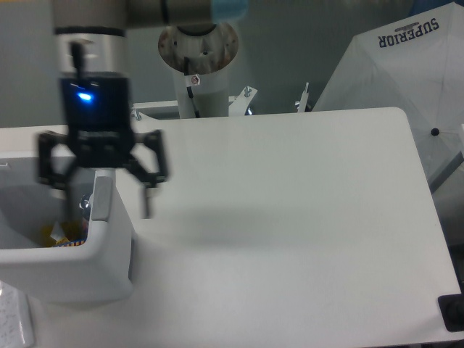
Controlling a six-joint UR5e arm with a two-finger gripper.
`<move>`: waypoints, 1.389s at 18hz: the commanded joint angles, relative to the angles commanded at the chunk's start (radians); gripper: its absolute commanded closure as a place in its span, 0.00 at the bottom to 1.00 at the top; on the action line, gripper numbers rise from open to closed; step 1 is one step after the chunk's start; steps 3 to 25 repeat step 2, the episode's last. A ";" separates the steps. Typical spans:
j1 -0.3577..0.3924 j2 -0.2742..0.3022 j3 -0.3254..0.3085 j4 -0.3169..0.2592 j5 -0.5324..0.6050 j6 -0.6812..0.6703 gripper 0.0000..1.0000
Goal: Place the trash in the trash can
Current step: 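Release the bottle into the bin and raise the gripper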
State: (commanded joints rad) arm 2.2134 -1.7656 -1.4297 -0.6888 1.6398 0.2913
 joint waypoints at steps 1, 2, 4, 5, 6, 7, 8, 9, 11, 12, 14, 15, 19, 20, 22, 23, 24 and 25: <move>0.006 0.000 -0.002 0.000 -0.005 0.005 0.00; 0.009 0.000 -0.003 0.000 -0.006 0.005 0.00; 0.009 0.000 -0.003 0.000 -0.006 0.005 0.00; 0.009 0.000 -0.003 0.000 -0.006 0.005 0.00; 0.009 0.000 -0.003 0.000 -0.006 0.005 0.00; 0.009 0.000 -0.003 0.000 -0.006 0.005 0.00; 0.009 0.000 -0.003 0.000 -0.006 0.005 0.00; 0.009 0.000 -0.003 0.000 -0.006 0.005 0.00; 0.009 0.000 -0.003 0.000 -0.006 0.005 0.00; 0.009 0.000 -0.003 0.000 -0.006 0.005 0.00; 0.009 0.000 -0.003 0.000 -0.006 0.005 0.00; 0.009 0.000 -0.003 0.000 -0.006 0.005 0.00; 0.009 0.000 -0.003 0.000 -0.006 0.005 0.00; 0.009 0.000 -0.003 0.000 -0.006 0.005 0.00; 0.009 0.000 -0.003 0.000 -0.006 0.005 0.00; 0.009 0.000 -0.003 0.000 -0.006 0.005 0.00; 0.009 0.000 -0.003 0.000 -0.006 0.005 0.00; 0.009 0.000 -0.003 0.000 -0.006 0.005 0.00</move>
